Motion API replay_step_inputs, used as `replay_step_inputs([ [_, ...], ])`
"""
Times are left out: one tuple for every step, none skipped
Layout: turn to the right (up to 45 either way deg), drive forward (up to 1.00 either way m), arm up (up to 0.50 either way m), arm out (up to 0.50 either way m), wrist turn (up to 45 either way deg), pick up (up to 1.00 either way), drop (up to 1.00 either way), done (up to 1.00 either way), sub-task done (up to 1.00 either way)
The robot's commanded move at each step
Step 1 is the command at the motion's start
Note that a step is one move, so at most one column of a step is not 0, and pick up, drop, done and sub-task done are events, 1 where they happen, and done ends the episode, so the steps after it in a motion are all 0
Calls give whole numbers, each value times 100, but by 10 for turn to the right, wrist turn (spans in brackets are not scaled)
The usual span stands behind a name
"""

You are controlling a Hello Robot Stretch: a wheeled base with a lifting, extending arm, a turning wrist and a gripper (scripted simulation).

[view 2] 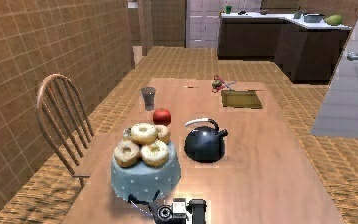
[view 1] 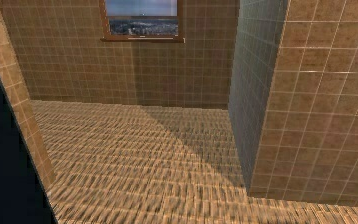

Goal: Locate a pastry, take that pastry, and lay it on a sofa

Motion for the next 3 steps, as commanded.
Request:
replay_step_inputs([
  [0, 0, 10, 0, 0, 0, 0, 0, 0],
  [0, 0, 24, 0, 0, 0, 0, 0, 0],
  [0, 0, 0, 0, -450, 0, 0, 0, 0],
])
